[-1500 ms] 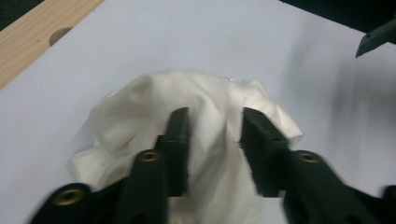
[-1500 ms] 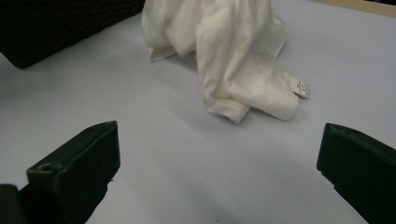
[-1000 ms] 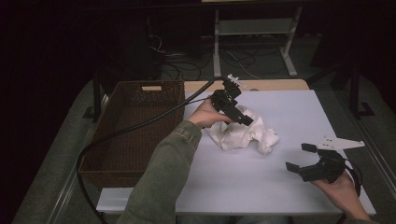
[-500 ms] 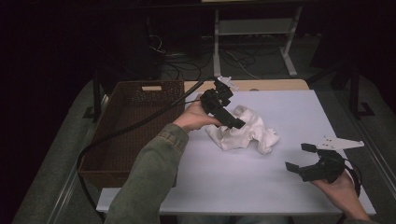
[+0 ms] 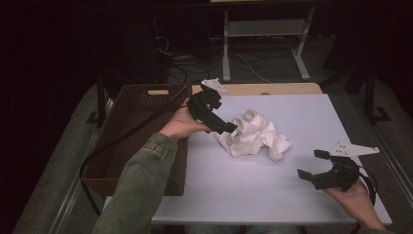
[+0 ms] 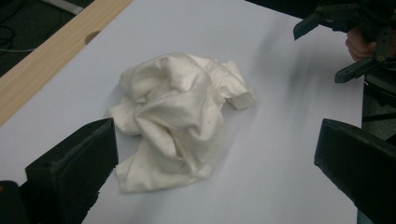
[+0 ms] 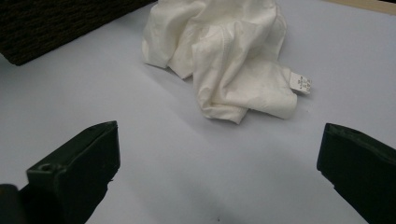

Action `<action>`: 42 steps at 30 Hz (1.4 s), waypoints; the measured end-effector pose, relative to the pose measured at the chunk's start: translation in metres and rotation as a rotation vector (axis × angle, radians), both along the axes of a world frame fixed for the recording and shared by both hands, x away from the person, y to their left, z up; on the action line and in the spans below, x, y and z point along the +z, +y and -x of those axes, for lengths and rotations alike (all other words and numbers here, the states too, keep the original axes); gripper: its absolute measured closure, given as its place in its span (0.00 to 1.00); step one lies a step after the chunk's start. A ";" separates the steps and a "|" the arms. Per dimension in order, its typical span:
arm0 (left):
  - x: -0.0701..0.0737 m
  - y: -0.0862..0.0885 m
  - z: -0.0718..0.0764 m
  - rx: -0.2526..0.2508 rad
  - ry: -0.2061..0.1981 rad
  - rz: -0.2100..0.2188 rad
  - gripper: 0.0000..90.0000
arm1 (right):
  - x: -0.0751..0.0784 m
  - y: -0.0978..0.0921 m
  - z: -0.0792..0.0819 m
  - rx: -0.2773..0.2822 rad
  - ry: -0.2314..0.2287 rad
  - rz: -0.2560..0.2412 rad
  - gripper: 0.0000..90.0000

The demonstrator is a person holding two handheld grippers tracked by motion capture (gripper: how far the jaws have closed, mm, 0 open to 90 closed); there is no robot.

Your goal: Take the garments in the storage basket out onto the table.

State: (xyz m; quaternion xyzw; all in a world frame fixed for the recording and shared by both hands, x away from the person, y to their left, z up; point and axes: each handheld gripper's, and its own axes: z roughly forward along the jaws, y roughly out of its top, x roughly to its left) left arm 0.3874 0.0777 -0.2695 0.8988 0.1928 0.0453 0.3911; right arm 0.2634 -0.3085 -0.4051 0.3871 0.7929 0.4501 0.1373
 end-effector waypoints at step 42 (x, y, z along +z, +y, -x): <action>-0.029 0.157 0.037 0.237 -0.034 0.145 0.00 | -0.002 0.003 0.000 0.002 0.009 0.008 0.00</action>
